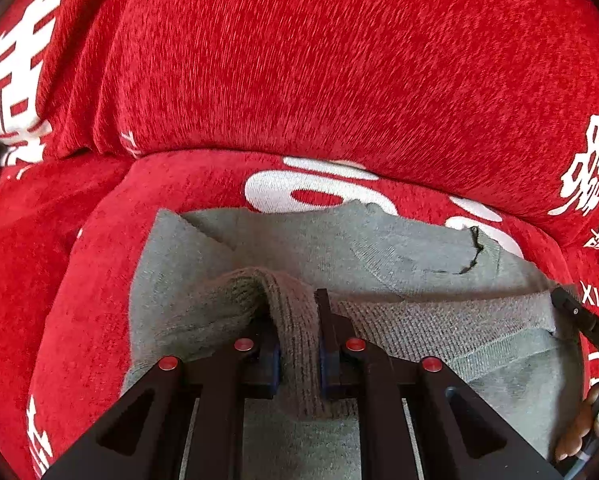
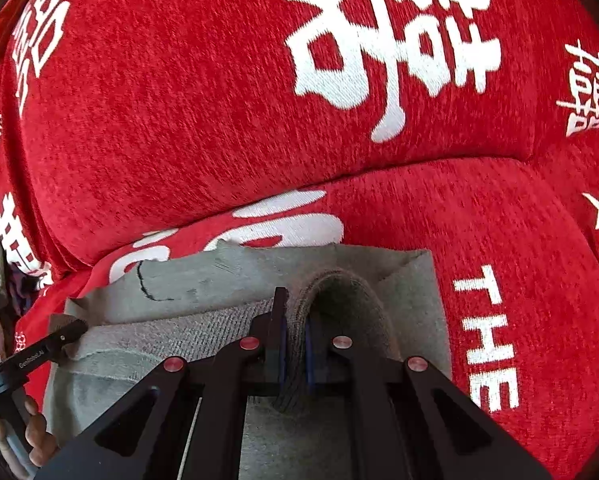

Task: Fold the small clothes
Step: 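Lower the folded hem onto the sweater near the collar with both grippers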

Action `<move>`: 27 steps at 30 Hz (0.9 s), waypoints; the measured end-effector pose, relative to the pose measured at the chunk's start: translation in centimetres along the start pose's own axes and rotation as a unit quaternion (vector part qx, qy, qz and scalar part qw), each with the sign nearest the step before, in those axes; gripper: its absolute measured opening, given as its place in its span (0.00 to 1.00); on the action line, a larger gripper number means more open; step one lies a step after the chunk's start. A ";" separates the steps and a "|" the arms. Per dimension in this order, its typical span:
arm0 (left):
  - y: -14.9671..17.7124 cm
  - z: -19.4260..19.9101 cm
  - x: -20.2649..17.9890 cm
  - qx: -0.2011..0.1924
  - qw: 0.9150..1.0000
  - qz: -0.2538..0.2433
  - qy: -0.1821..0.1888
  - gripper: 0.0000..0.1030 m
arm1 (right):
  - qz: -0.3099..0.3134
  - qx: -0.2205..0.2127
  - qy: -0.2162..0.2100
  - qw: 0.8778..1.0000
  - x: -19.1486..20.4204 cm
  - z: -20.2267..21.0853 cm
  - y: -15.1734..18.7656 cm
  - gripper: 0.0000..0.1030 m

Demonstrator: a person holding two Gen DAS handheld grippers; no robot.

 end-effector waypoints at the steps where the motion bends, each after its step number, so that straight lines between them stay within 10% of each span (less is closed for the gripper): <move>1: 0.0 -0.3 0.0 0.006 1.000 0.001 0.002 0.15 | -0.001 0.004 0.004 1.000 -0.1 -0.3 0.1 0.07; 6: 0.1 -0.9 -0.1 0.014 1.000 -0.001 0.013 0.25 | -0.005 0.013 0.006 1.000 -0.5 -0.9 0.4 0.08; 11: 0.1 -0.6 -0.3 0.010 0.999 0.004 0.049 0.84 | -0.013 0.021 -0.007 1.000 -0.8 -1.1 0.5 0.10; 27: -0.9 1.0 3.4 -0.009 0.992 0.074 0.100 0.84 | -0.092 -0.047 -0.058 0.993 -2.6 2.9 -1.2 0.57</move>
Point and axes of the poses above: each gripper's, at about its wrist camera, not at the fingertips, and z roughly against the way its jaws point, x to its left, y to its underside, the point moved 4 cm from there along -z, roughly the way its jaws point, and after that the axes turned 12 degrees about -y, right-handed, at the moved point
